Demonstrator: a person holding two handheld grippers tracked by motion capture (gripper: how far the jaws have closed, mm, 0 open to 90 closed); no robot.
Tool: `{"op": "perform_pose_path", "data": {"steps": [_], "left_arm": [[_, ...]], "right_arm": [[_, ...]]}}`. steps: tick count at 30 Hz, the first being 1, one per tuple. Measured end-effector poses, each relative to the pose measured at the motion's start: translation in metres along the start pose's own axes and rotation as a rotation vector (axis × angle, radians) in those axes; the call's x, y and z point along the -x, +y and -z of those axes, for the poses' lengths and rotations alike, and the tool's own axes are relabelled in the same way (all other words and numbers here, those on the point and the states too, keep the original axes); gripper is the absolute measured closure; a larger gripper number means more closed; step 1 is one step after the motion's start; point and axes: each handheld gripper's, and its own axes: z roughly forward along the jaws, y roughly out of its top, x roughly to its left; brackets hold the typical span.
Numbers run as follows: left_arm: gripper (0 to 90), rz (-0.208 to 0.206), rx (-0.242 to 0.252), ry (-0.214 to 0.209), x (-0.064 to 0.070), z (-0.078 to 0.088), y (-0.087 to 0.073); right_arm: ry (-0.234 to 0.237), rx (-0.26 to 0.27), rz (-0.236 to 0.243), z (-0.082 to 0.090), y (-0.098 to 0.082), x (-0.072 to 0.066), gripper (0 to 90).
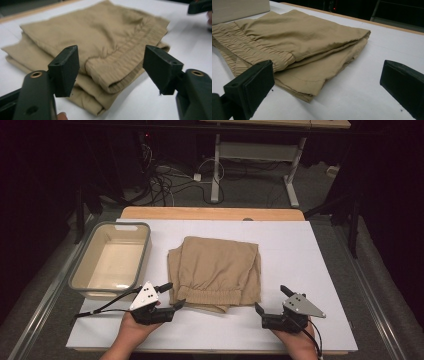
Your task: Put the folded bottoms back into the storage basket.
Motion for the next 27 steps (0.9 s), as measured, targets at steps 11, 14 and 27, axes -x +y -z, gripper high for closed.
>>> {"op": "perform_pose_path", "data": {"steps": [11,14,27], "left_arm": [[55.7,-0.023,-0.140,0.022,-0.004,-0.016,-0.008],[67.0,-0.026,-0.145,0.021,-0.005,-0.015,-0.009],[77.2,-0.020,-0.186,0.067,-0.006,-0.004,-0.015]], "right_arm": [[0.006,-0.021,0.028,-0.005,-0.001,-0.006,0.2],[0.007,-0.021,0.030,-0.005,-0.001,-0.006,0.2],[-0.004,-0.011,0.026,-0.002,0.000,-0.004,0.3]]}}
